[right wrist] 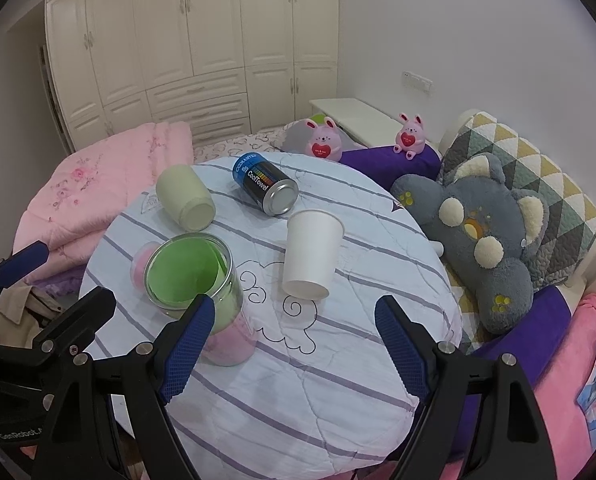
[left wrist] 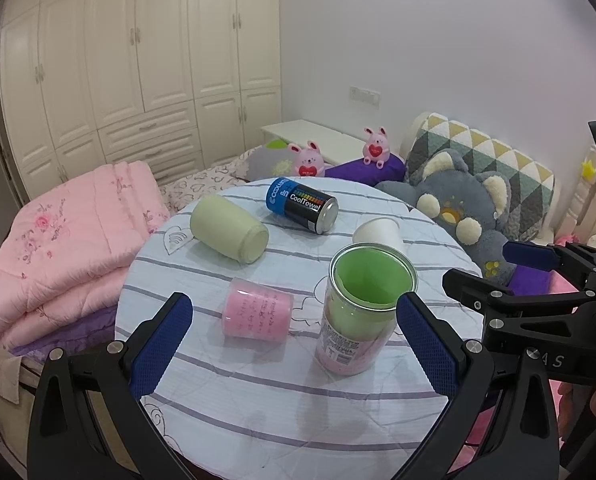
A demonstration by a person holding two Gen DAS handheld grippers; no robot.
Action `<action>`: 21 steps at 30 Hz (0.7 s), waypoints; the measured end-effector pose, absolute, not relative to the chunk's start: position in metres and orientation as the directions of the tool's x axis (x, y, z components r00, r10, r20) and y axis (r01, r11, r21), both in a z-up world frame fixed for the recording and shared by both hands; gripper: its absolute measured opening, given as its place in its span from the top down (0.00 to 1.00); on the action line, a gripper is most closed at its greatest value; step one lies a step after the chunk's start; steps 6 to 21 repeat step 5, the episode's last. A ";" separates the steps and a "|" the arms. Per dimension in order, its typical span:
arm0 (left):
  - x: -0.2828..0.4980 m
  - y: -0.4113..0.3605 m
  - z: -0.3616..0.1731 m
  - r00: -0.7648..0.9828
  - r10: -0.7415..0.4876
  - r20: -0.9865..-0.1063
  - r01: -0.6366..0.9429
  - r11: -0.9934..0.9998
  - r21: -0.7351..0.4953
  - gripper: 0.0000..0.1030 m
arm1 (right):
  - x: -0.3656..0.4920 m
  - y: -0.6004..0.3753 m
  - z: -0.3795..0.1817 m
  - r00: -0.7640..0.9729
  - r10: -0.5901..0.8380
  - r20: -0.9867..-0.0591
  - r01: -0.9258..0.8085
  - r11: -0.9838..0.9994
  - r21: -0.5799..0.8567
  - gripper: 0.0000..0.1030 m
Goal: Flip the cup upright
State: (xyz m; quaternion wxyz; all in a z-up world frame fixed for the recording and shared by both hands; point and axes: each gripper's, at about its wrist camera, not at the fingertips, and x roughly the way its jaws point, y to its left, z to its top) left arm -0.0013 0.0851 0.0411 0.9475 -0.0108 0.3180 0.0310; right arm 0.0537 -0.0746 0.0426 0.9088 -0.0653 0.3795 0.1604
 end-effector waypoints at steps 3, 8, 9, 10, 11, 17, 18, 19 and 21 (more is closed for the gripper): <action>0.000 0.085 0.040 0.795 0.051 -0.604 -0.063 0.998 0.001 0.00 | 0.055 -0.075 0.043 0.662 0.239 -0.710 -0.337 0.941 0.003 0.19; 0.000 0.084 0.039 0.793 0.054 -0.607 -0.064 0.998 0.005 0.00 | 0.055 -0.075 0.042 0.660 0.239 -0.712 -0.336 0.942 0.004 0.19; 0.000 0.084 0.039 0.793 0.054 -0.607 -0.064 0.998 0.005 0.00 | 0.055 -0.075 0.042 0.660 0.239 -0.712 -0.336 0.942 0.004 0.19; 0.000 0.084 0.039 0.793 0.054 -0.607 -0.064 0.998 0.005 0.00 | 0.055 -0.075 0.042 0.660 0.239 -0.712 -0.336 0.942 0.004 0.19; 0.000 0.084 0.039 0.793 0.054 -0.607 -0.064 0.998 0.005 0.00 | 0.055 -0.075 0.042 0.660 0.239 -0.712 -0.336 0.942 0.004 0.19; 0.000 0.084 0.039 0.793 0.054 -0.607 -0.064 0.998 0.005 0.00 | 0.055 -0.075 0.042 0.660 0.239 -0.712 -0.336 0.942 0.004 0.19; 0.000 0.084 0.039 0.793 0.054 -0.607 -0.064 0.998 0.005 0.00 | 0.055 -0.075 0.042 0.660 0.239 -0.712 -0.336 0.942 0.004 0.19; 0.000 0.084 0.039 0.793 0.054 -0.607 -0.064 0.998 0.005 0.00 | 0.055 -0.075 0.042 0.660 0.239 -0.712 -0.336 0.942 0.004 0.19; 0.000 0.084 0.039 0.793 0.054 -0.607 -0.064 0.998 0.005 0.00 | 0.055 -0.075 0.042 0.660 0.239 -0.712 -0.336 0.942 0.004 0.19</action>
